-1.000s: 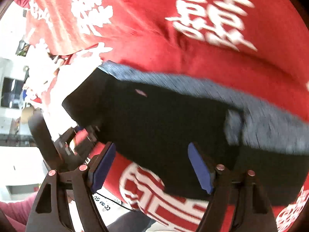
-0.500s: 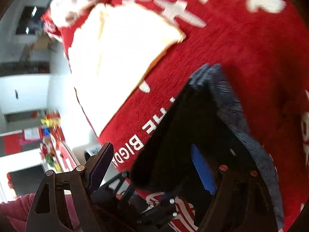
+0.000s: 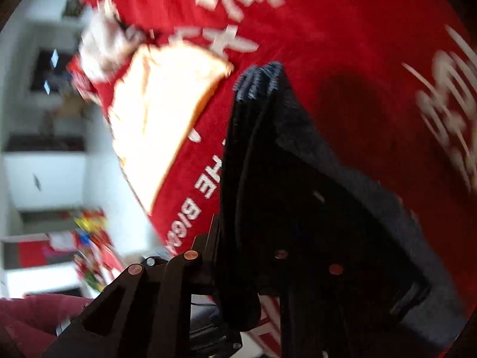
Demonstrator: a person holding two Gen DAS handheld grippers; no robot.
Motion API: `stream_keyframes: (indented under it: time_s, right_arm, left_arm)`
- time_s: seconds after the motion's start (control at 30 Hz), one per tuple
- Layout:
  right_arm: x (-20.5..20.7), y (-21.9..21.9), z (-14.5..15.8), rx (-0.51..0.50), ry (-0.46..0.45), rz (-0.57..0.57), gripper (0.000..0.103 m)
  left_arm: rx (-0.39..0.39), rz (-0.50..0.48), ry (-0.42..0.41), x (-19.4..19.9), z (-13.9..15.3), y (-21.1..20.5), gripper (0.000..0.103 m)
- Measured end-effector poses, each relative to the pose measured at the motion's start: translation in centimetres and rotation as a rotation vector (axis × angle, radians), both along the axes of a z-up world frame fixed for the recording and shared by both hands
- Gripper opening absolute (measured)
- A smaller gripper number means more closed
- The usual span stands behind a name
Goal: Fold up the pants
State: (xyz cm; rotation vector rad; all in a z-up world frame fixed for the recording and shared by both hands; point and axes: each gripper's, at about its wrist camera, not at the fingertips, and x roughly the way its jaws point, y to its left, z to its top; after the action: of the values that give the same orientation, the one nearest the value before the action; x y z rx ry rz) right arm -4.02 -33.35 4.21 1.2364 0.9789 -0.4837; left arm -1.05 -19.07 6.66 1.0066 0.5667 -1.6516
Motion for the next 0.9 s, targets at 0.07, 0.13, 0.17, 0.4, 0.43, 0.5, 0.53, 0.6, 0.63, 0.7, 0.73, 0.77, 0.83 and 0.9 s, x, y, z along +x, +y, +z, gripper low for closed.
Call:
stream_keyframes:
  time_s: [0.07,0.13,0.17,0.4,0.43,0.5,0.53,0.6,0.63,0.7,0.73,0.77,0.83,0.9]
  right_arm:
    - [-3.3,1.1,1.2,-0.016,-0.07,-0.076,0.018]
    - [-6.9,2.5,2.3,-0.036,-0.13,-0.15,0.018]
    - [-8.4,3.1,2.8,-0.045,-0.153,-0.182,0.018]
    - [-20.6,9.0,5.1,-0.139,-0.261,-0.392,0.02]
    - [-22.4,9.9,5.1,-0.147,-0.272,-0.422,0.02]
    - [-25.9,11.4,5.2,-0.155,-0.29,-0.478,0.02]
    - [-27.6,12.3,4.9,-0.156,-0.296,-0.505,0.021]
    - [-30.6,14.0,4.1,-0.155,-0.302,-0.552,0.021]
    - [-32.2,14.9,3.6,-0.152,-0.302,-0.578,0.021]
    - [-34.8,16.3,2.1,-0.137,-0.305,-0.633,0.021]
    - [-36.0,16.8,1.2,-0.126,-0.3,-0.661,0.021]
    - [-36.9,17.3,0.4,-0.123,-0.292,-0.678,0.021]
    - [-38.0,17.7,-1.5,-0.101,-0.271,-0.704,0.021]
    - [-38.9,18.0,-3.6,-0.077,-0.25,-0.716,0.021]
  left_arm:
    - [-0.01,-0.027,0.021,-1.9,1.5,0.3,0.033]
    - [-0.025,-0.07,0.031,-4.4,2.9,1.0,0.033]
    - [-0.031,-0.086,0.033,-5.4,3.4,1.3,0.033]
    - [-0.04,-0.237,0.045,-15.4,6.1,4.0,0.033]
    - [-0.04,-0.265,0.042,-17.1,6.1,4.6,0.033]
    - [-0.038,-0.313,0.03,-19.7,5.8,5.6,0.033]
    - [-0.033,-0.34,0.021,-21.2,5.5,6.2,0.033]
    - [-0.022,-0.383,0.003,-23.8,4.7,7.2,0.033]
    - [-0.017,-0.405,-0.006,-25.1,4.2,7.8,0.033]
    - [0.0,-0.44,-0.029,-27.0,2.8,8.3,0.033]
    - [0.014,-0.458,-0.044,-28.2,2.0,8.8,0.033]
    - [0.025,-0.467,-0.054,-28.9,1.3,9.1,0.033]
    - [0.057,-0.483,-0.08,-30.6,-0.7,9.6,0.033]
    - [0.077,-0.489,-0.11,-31.3,-2.2,9.8,0.033]
